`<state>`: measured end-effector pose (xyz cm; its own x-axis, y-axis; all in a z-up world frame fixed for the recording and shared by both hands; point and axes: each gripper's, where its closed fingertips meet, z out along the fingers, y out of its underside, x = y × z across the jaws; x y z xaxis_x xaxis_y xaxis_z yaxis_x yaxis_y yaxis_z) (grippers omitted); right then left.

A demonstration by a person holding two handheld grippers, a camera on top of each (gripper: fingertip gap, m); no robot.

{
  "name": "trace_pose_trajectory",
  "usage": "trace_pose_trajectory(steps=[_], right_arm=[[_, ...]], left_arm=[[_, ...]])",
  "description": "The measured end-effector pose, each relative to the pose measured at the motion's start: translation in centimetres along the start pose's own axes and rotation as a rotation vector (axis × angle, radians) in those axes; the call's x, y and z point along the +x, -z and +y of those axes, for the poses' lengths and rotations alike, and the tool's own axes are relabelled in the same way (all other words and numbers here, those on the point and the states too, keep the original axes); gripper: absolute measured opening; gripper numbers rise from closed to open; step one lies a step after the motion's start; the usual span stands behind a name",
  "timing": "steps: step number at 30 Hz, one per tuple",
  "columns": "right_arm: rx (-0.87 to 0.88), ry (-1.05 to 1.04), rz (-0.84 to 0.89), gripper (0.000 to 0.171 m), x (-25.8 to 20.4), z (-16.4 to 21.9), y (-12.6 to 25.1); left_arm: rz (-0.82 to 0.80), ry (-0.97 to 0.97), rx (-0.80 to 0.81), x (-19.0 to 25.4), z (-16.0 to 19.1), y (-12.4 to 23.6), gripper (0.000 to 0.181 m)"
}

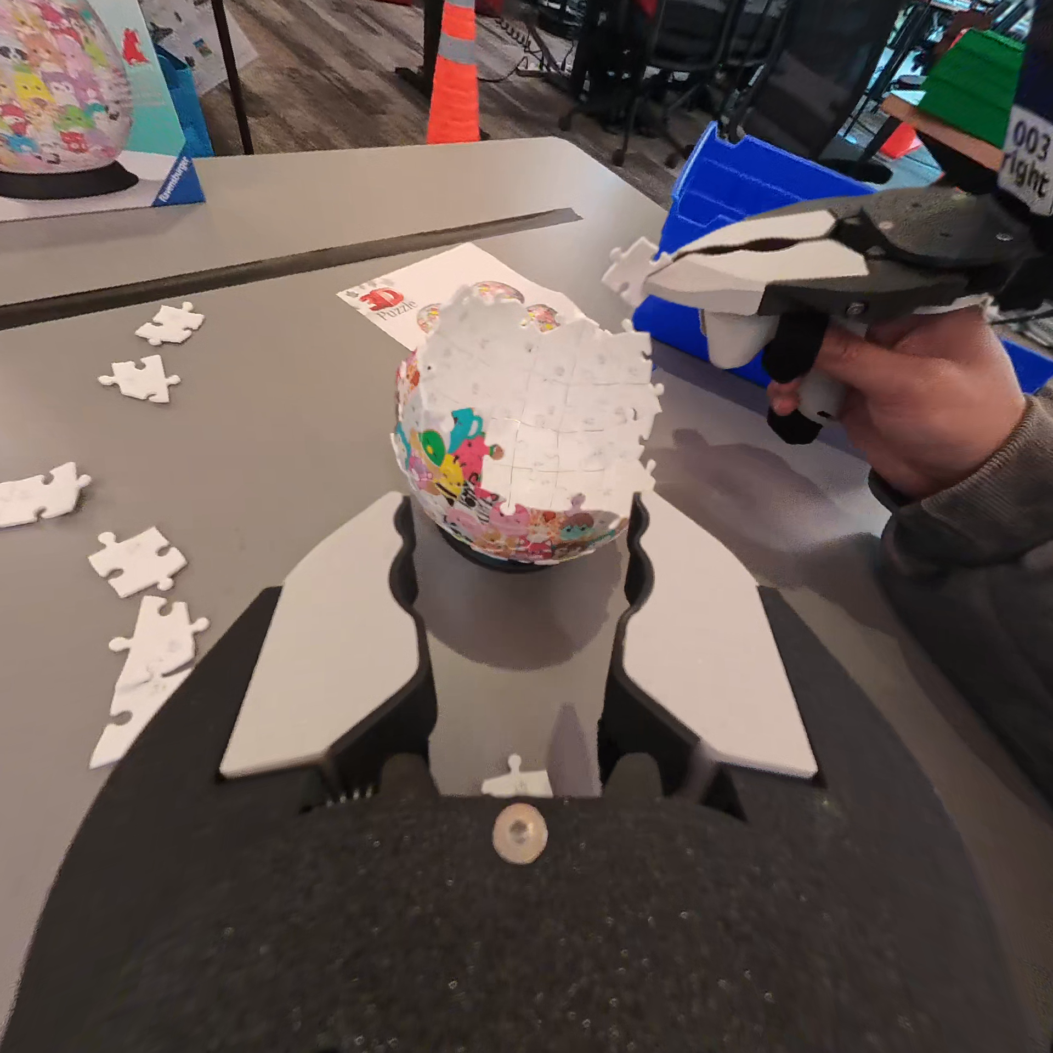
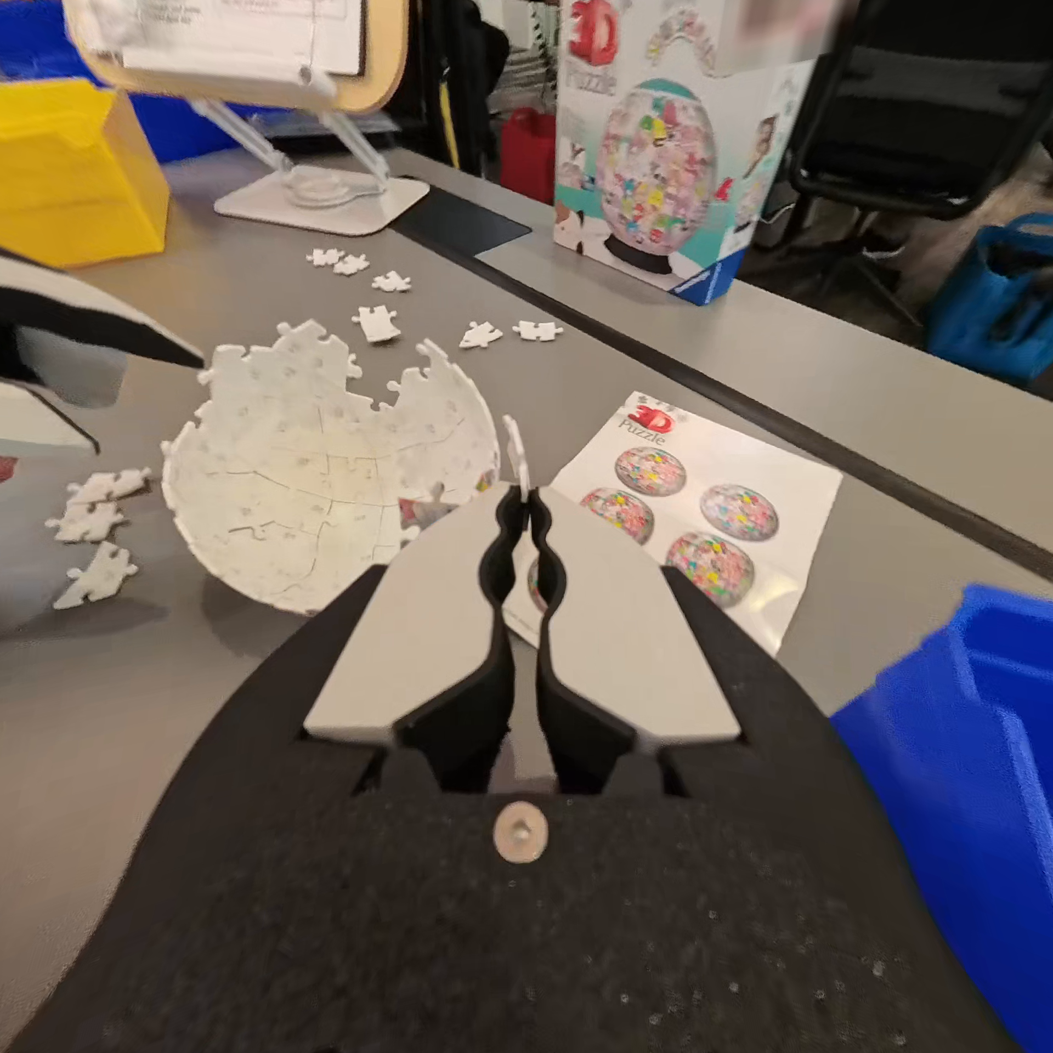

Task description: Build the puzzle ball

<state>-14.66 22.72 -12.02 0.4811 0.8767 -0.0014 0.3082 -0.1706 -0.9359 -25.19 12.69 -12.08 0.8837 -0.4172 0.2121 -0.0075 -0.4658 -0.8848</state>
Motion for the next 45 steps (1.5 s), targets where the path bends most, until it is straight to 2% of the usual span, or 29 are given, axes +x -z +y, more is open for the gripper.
trace_pose_trajectory(steps=[4,16,25,28,30,33,36,41,45], right_arm=[[-0.031,0.080,-0.057,0.002,-1.2,0.5,-1.0],[-0.089,0.086,-0.018,0.002,-3.3,1.4,0.9],[-0.156,-0.024,0.031,0.002,-6.0,1.6,1.7],[-0.151,-0.065,0.030,0.002,-7.1,1.4,1.9],[-0.152,-0.072,0.027,0.002,-7.7,1.5,2.0],[-0.151,-0.035,0.054,0.002,-7.6,1.5,2.3],[-0.116,0.004,0.083,0.002,-7.1,1.0,3.0],[-0.036,-0.011,0.105,0.002,-6.8,0.6,4.8],[0.067,0.071,0.055,0.002,-8.8,-0.5,5.7]], left_arm=[[-0.001,0.024,-0.038,-1.1,0.6,-0.9,0.072],[0.023,0.063,-0.098,-6.2,1.2,-1.2,0.066],[0.016,-0.011,-0.126,-8.8,0.3,-1.9,0.064],[0.023,-0.027,-0.067,-9.8,-1.3,-0.9,0.061],[0.097,-0.029,-0.018,-9.3,-2.7,-0.2,0.054],[0.229,-0.075,0.028,-7.3,-4.6,0.5,0.055],[0.341,-0.168,-0.013,-5.0,-5.2,0.3,0.056],[0.361,-0.370,-0.152,-3.3,-4.3,-1.5,0.048],[0.329,-0.498,-0.235,-3.3,-2.7,-2.7,0.045]])
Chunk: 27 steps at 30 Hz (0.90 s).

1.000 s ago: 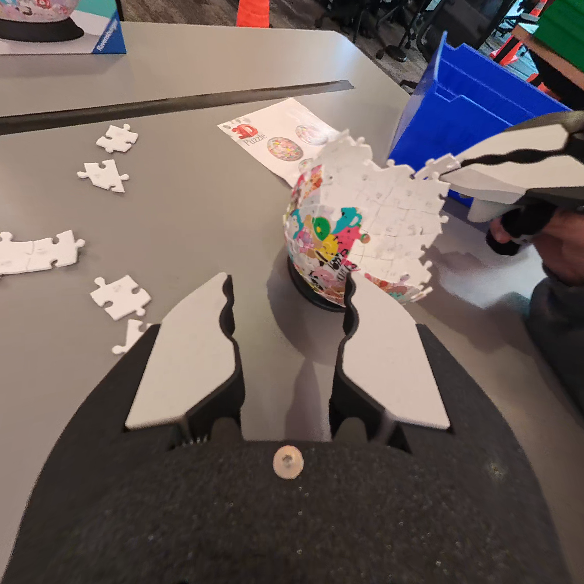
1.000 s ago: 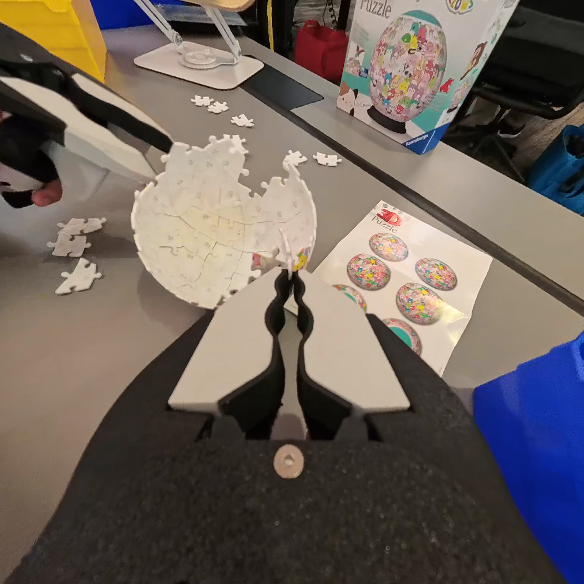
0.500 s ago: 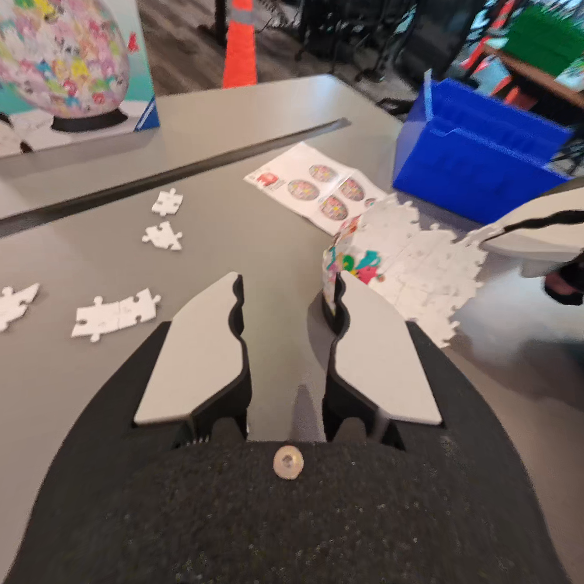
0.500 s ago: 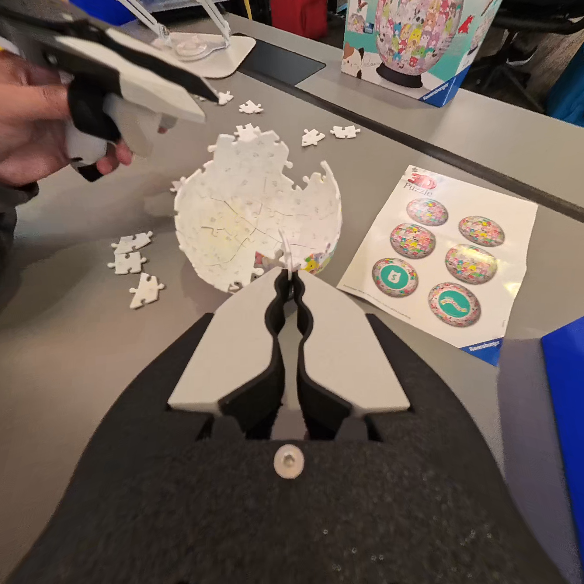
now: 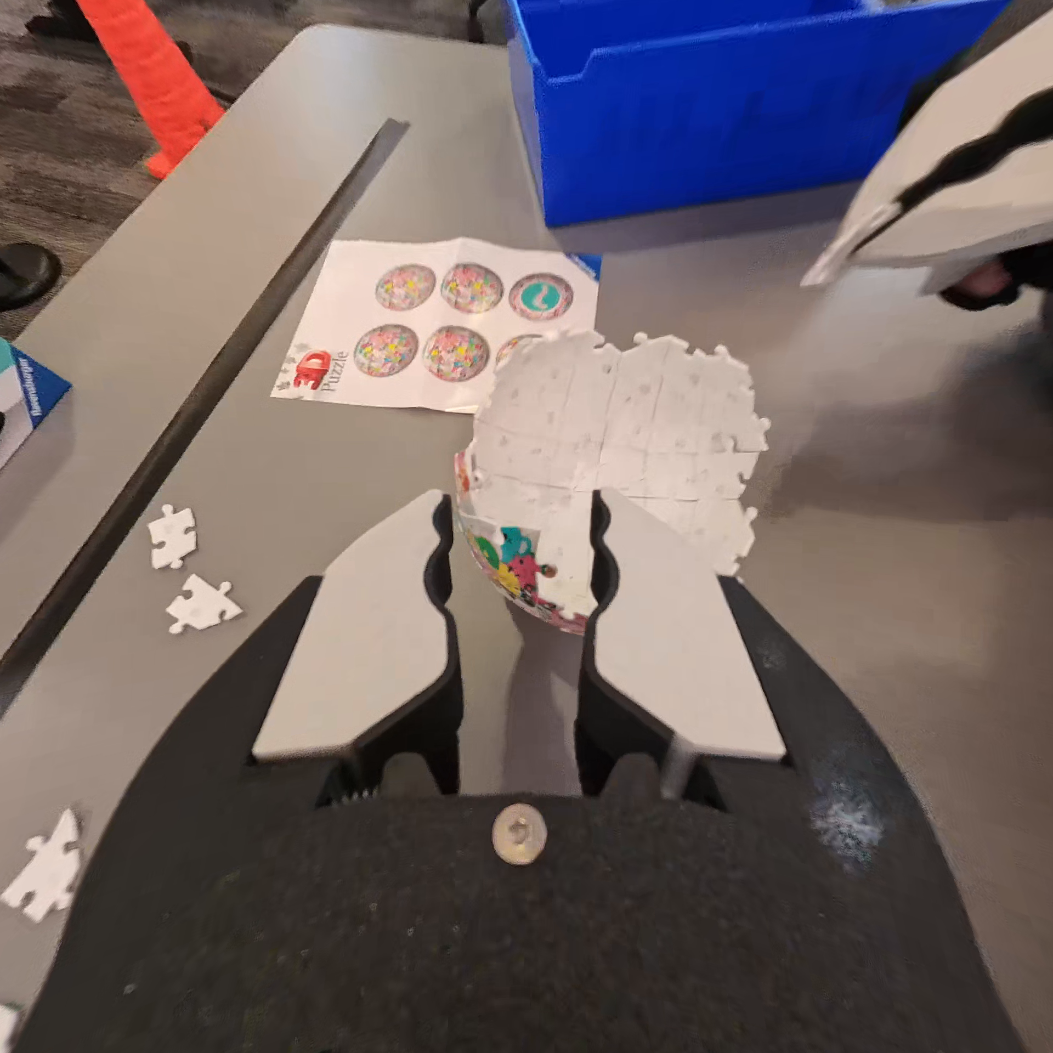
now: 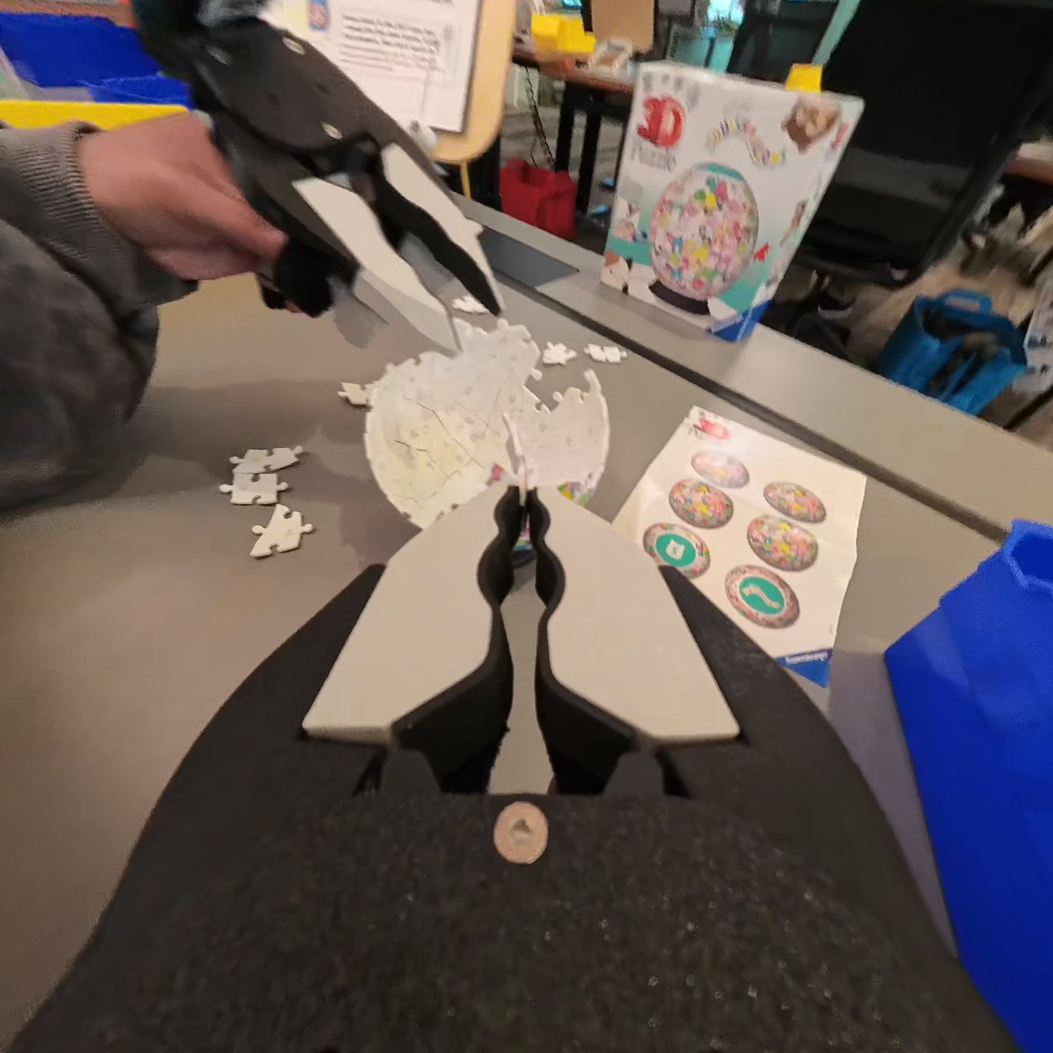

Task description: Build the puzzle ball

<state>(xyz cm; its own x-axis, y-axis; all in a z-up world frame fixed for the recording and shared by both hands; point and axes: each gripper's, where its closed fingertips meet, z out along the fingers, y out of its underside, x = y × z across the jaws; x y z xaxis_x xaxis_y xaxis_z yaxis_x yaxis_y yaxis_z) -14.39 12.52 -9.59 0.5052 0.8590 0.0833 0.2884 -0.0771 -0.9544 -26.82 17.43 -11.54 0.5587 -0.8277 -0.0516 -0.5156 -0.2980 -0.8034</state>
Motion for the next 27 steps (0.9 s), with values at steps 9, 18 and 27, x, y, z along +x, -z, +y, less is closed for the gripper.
trace_pose_trajectory(steps=[9,18,27], right_arm=[[0.017,0.123,-0.113,0.002,-4.5,1.0,-1.2],[0.011,0.021,-0.130,0.002,-3.1,0.0,-1.0],[-0.003,-0.180,-0.172,0.002,1.8,-2.5,-0.6]], left_arm=[[0.021,0.101,0.024,-1.7,0.5,-0.8,0.047],[0.130,0.214,0.046,-2.3,1.3,-1.8,0.049],[0.260,0.301,0.074,-2.4,1.2,-2.4,0.046]])
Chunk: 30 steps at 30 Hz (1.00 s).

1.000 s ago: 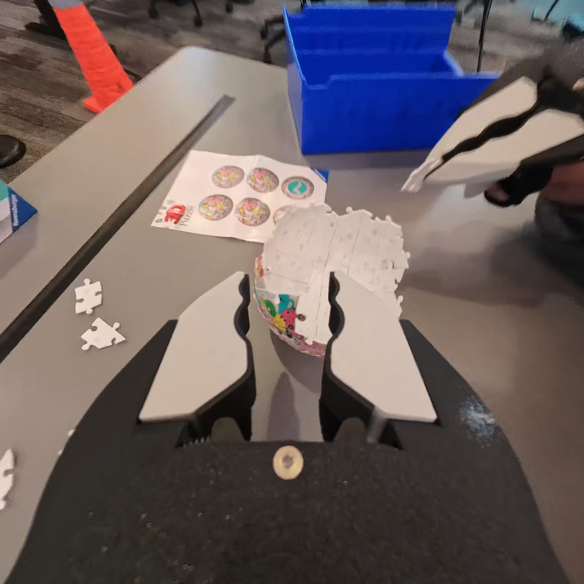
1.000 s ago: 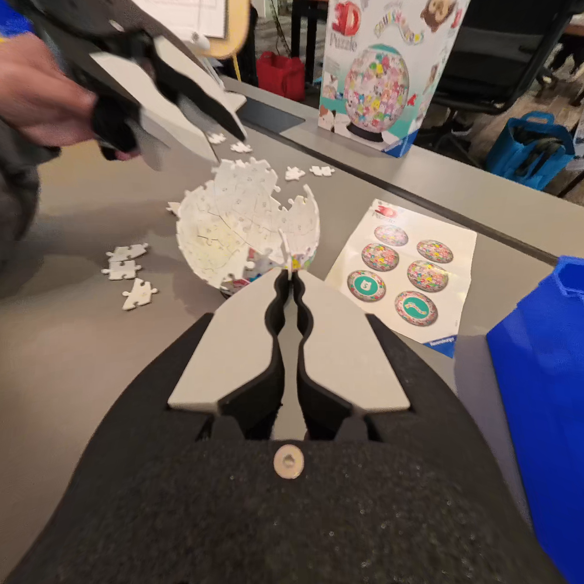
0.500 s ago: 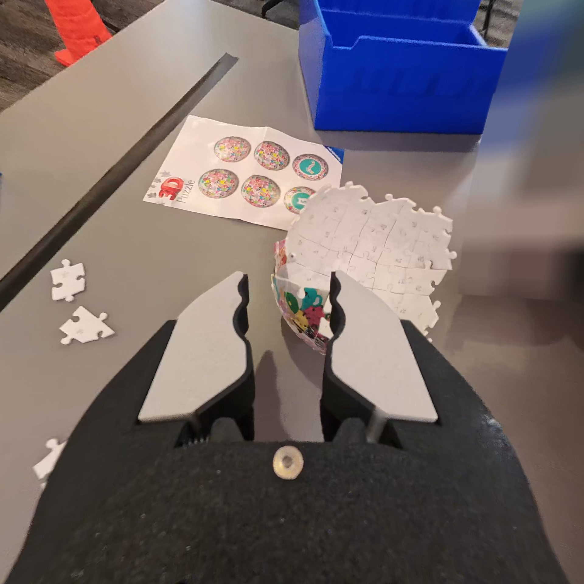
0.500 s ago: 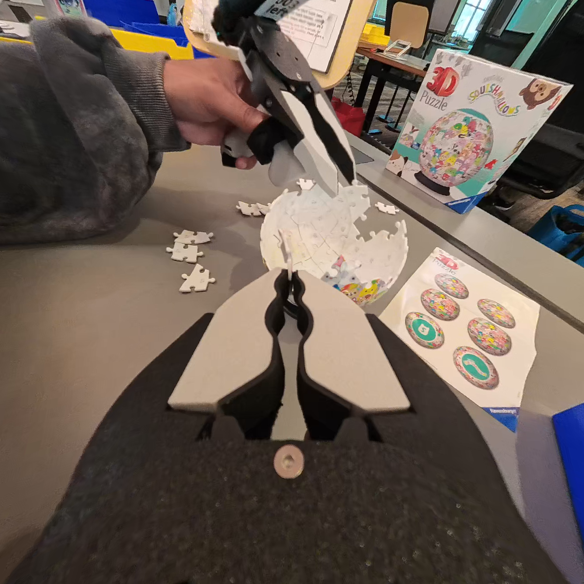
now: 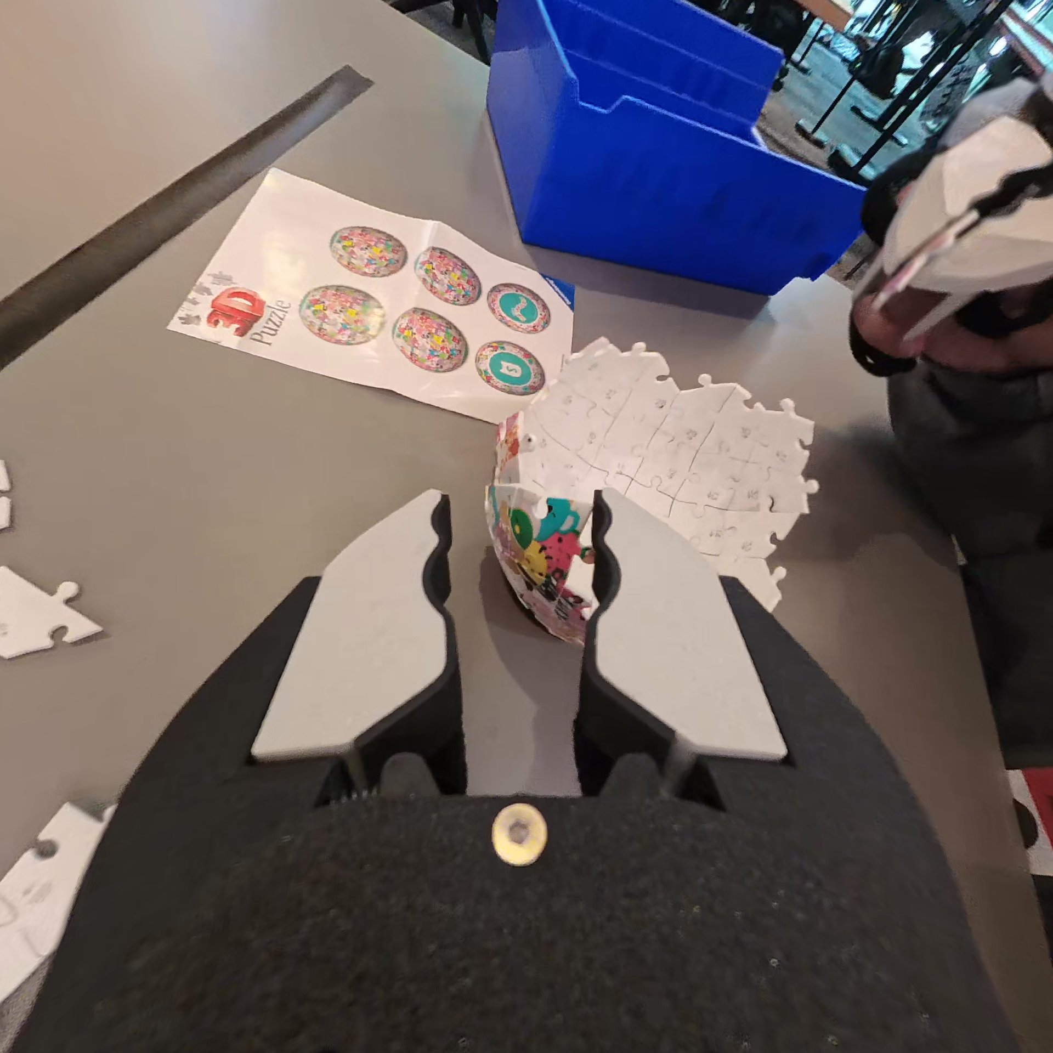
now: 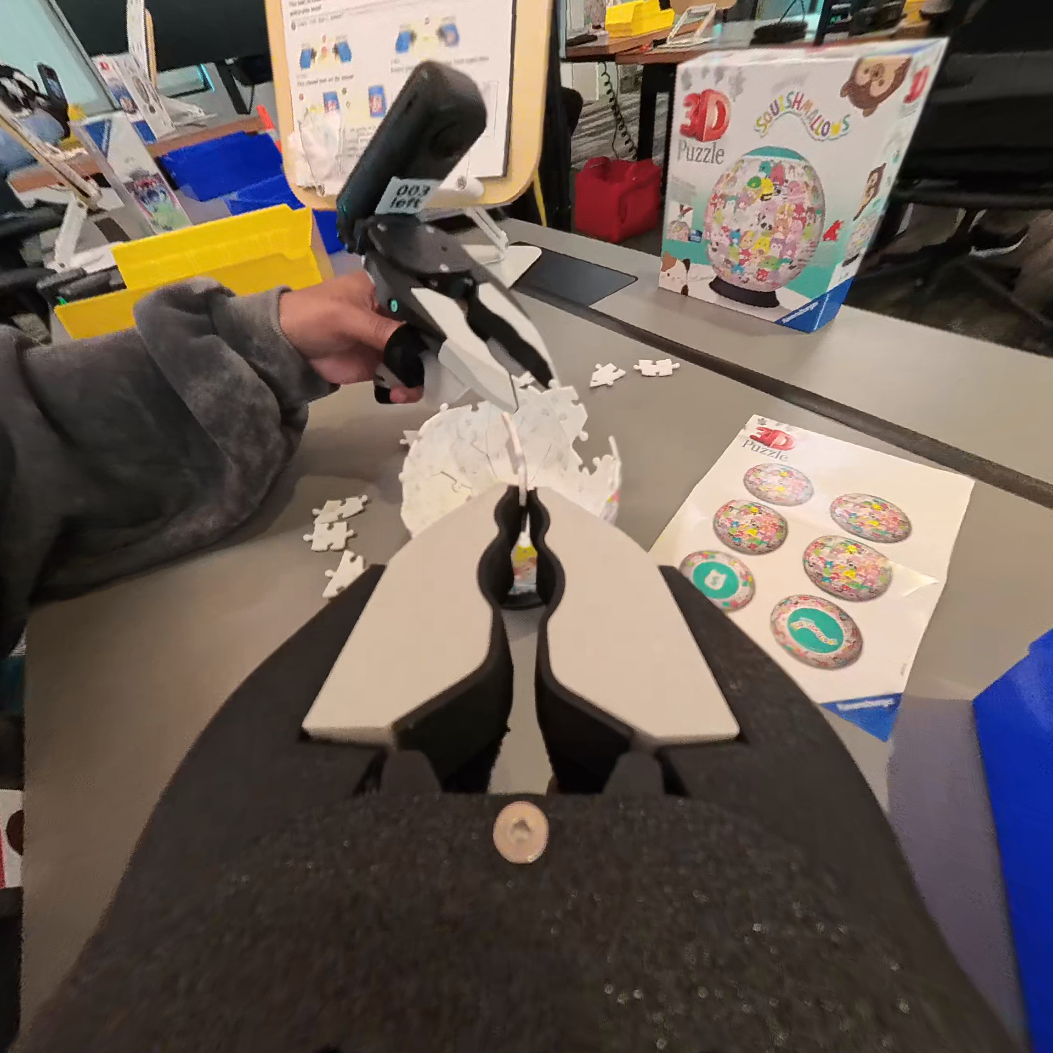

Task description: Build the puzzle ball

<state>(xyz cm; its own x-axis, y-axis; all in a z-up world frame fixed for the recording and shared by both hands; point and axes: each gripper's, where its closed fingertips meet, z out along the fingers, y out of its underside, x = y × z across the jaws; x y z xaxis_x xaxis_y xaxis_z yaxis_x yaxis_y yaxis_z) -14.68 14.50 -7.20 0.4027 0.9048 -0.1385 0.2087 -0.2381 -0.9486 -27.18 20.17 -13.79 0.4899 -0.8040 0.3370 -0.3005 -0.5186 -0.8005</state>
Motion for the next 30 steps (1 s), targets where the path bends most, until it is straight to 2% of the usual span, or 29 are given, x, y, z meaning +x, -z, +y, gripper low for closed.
trace_pose_trajectory(steps=[3,8,11,14,18,19,20,22,24,27,30], right_arm=[[-0.007,-0.006,-0.023,0.002,1.3,-1.0,-0.6],[-0.059,0.164,-0.038,0.002,3.7,-2.8,-2.6],[-0.167,0.292,-0.043,0.002,4.2,-4.3,-3.7],[-0.380,0.373,-0.070,0.002,3.0,-4.4,-4.9],[-0.733,0.202,-0.033,0.002,1.6,-1.8,-6.7],[-0.791,0.158,-0.047,0.002,0.9,-1.2,-7.2],[-0.844,0.123,-0.037,0.002,0.5,-0.5,-7.6],[-0.960,0.063,0.008,0.002,0.4,0.5,-8.3],[-1.046,0.035,0.044,0.002,0.7,1.1,-8.9],[-1.159,-0.023,0.046,0.002,0.6,2.4,-9.9],[-1.203,-0.079,0.083,0.002,1.0,3.3,-10.8]], left_arm=[[0.017,0.013,-0.005,-0.4,0.3,-0.2,0.045],[0.117,0.021,0.020,0.7,0.2,-0.1,0.043],[0.195,0.035,0.081,1.6,-0.5,0.7,0.043],[0.263,0.068,0.222,1.4,-2.3,2.7,0.045],[0.280,0.163,0.279,-1.1,-3.1,3.8,0.043],[0.271,0.171,0.264,-1.8,-2.9,3.5,0.038],[0.261,0.168,0.242,-2.3,-2.6,3.0,0.025],[0.221,0.150,0.184,-3.4,-1.8,1.3,0.016],[0.145,0.100,0.087,-4.6,-0.6,-0.7,0.001],[0.090,0.028,-0.016,-5.1,0.4,-2.9,0.000],[0.139,0.001,-0.032,-4.1,-0.3,-3.9,0.000]])
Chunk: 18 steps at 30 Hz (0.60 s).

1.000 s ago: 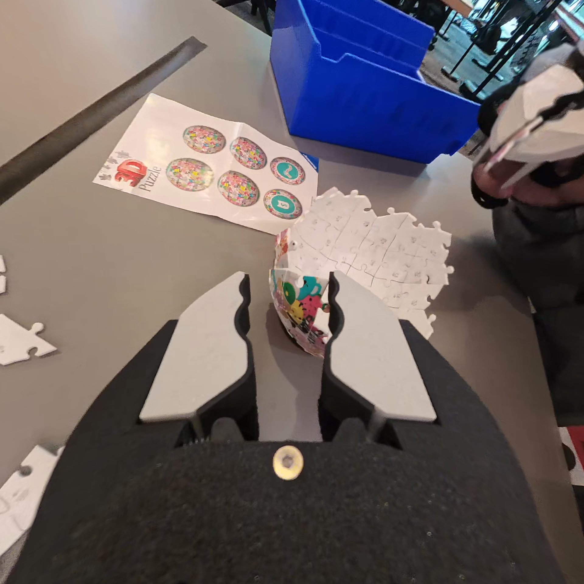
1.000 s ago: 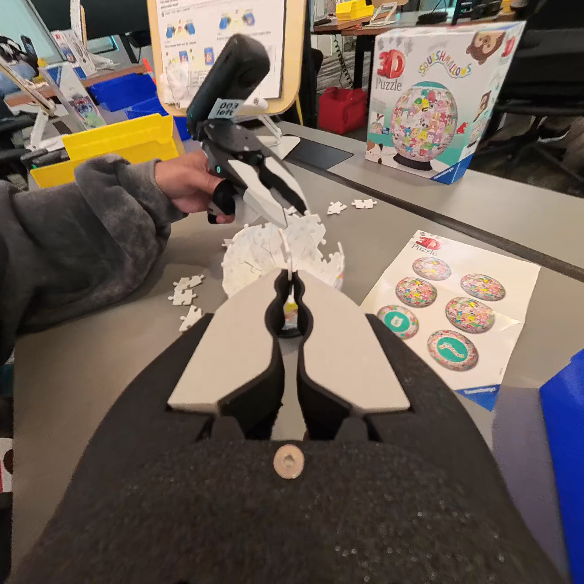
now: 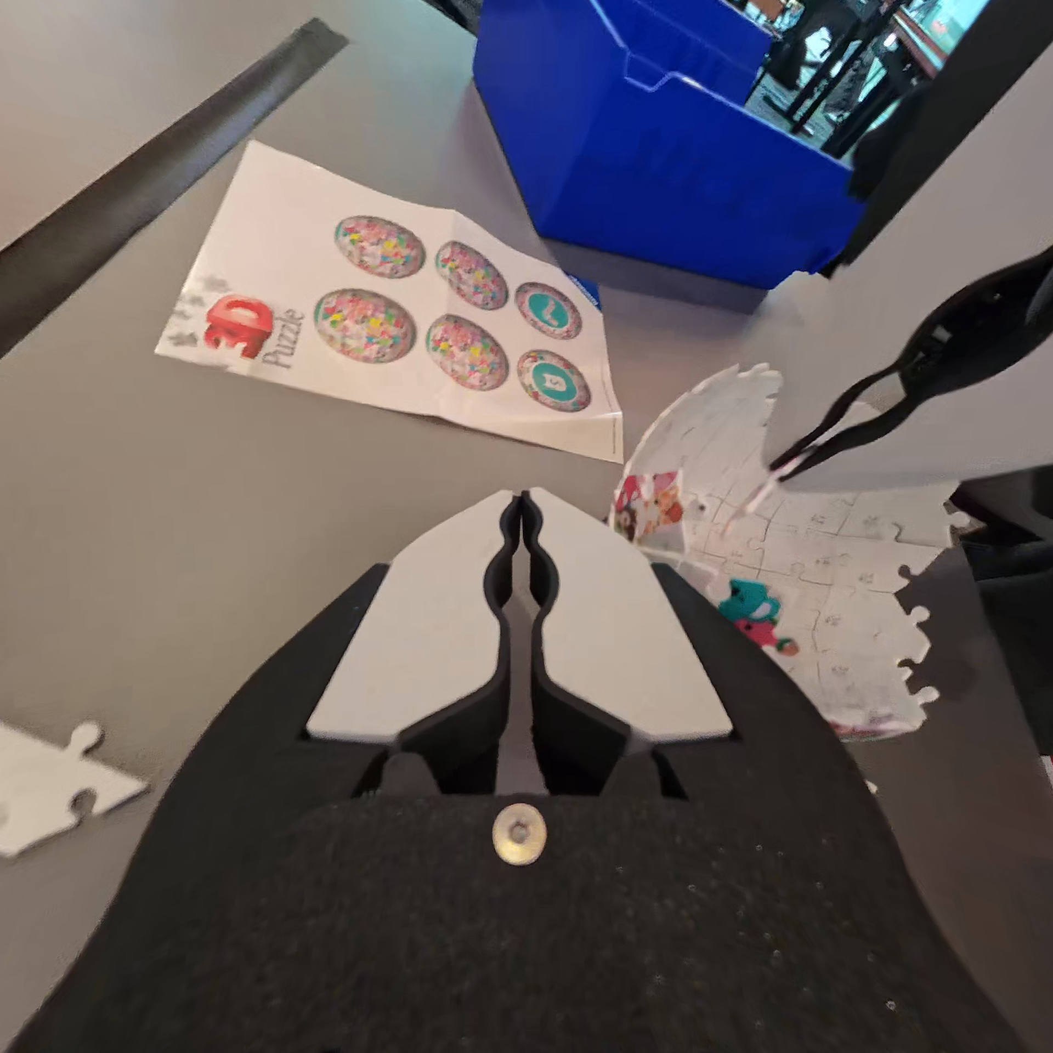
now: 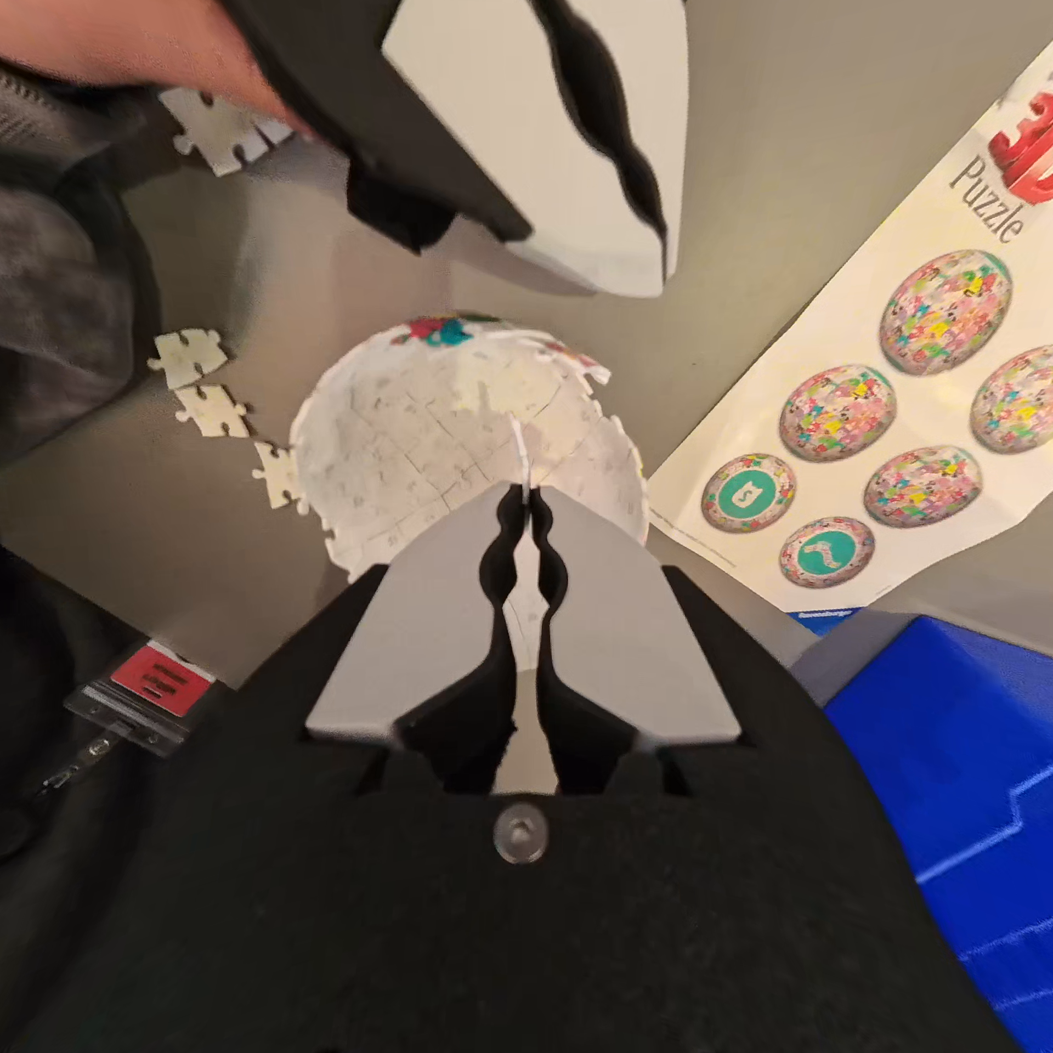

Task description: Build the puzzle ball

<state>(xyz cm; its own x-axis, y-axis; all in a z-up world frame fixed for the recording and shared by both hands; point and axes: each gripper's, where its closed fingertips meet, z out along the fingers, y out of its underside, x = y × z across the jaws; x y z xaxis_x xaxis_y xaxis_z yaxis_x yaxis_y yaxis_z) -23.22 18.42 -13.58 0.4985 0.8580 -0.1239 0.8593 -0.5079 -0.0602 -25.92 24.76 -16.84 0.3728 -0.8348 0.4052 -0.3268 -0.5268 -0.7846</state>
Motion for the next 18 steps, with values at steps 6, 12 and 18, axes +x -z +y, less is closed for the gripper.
trace_pose_trajectory(steps=[6,12,18], right_arm=[[0.003,-0.076,0.012,0.002,0.5,-0.7,-1.2],[0.010,-0.095,0.010,0.002,0.6,-1.3,-1.8],[0.016,-0.106,-0.002,0.002,0.7,-1.7,-2.3]], left_arm=[[0.003,-0.067,-0.036,0.5,-0.1,-0.7,0.000],[-0.003,-0.105,-0.043,0.9,0.0,-0.6,0.000],[0.009,-0.139,-0.046,1.6,0.0,-0.8,0.000]])
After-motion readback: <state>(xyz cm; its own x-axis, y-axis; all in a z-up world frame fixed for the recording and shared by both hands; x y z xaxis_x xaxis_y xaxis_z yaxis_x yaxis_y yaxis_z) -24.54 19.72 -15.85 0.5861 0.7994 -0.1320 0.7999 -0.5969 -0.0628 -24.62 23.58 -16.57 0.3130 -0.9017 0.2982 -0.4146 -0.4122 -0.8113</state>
